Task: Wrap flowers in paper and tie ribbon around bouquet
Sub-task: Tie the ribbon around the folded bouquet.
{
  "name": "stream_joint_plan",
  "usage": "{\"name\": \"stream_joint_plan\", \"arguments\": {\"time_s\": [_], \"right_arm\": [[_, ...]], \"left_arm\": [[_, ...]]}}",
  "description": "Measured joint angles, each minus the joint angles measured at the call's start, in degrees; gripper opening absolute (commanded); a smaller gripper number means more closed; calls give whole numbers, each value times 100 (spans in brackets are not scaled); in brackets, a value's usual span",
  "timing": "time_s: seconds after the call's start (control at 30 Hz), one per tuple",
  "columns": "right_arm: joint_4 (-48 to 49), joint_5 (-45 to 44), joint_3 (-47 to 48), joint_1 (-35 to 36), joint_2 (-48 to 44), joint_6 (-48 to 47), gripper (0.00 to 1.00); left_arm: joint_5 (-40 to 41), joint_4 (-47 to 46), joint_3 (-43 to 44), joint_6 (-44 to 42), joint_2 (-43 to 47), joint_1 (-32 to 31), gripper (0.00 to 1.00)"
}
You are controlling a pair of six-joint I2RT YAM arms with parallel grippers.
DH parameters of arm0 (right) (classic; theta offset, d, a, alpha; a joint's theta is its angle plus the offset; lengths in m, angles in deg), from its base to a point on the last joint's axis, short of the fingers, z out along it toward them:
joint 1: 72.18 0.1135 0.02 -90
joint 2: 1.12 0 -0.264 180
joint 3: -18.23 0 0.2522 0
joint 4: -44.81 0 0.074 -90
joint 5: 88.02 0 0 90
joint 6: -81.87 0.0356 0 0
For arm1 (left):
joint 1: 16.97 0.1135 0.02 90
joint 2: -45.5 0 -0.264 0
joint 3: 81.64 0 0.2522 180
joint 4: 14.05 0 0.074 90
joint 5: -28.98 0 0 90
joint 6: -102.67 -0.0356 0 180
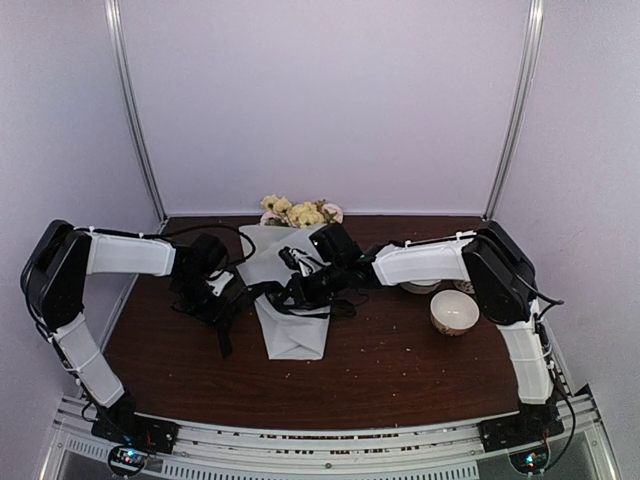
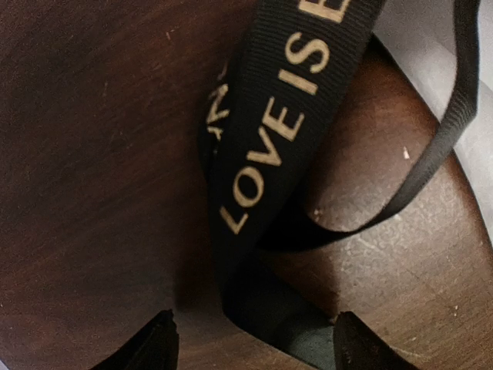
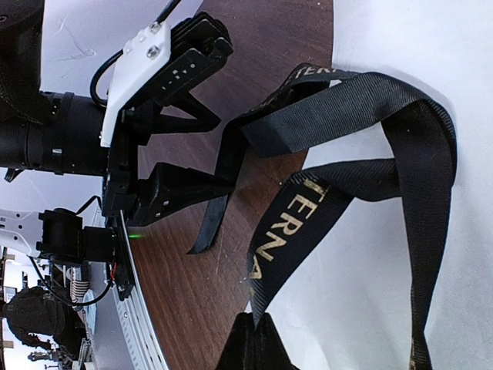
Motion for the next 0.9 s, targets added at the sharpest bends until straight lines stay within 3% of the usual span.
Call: {"name": "stream_joint_plan", "arguments": {"time_s": [0.07, 0.13, 0.2, 0.27, 0.63, 0.9], "right_arm": [[0, 13, 2, 0, 0, 4, 0], [-4, 15, 2, 0, 0, 13, 0], [-2, 15, 2, 0, 0, 13, 0], [-7, 13, 2, 0, 0, 11, 0], [-278, 52, 181, -59, -52, -203, 0], [-610, -138, 212, -649, -437, -439, 0]], "left_arm": [[20, -59, 11, 50, -79, 0, 65], [0, -118, 70, 76, -212, 2, 53], [-31, -278, 127, 109, -282, 2, 32], [-44, -372, 190, 111, -348, 2, 0], [107, -575, 70, 271, -223, 127, 0], [293, -575, -146, 457, 225, 411, 0]]}}
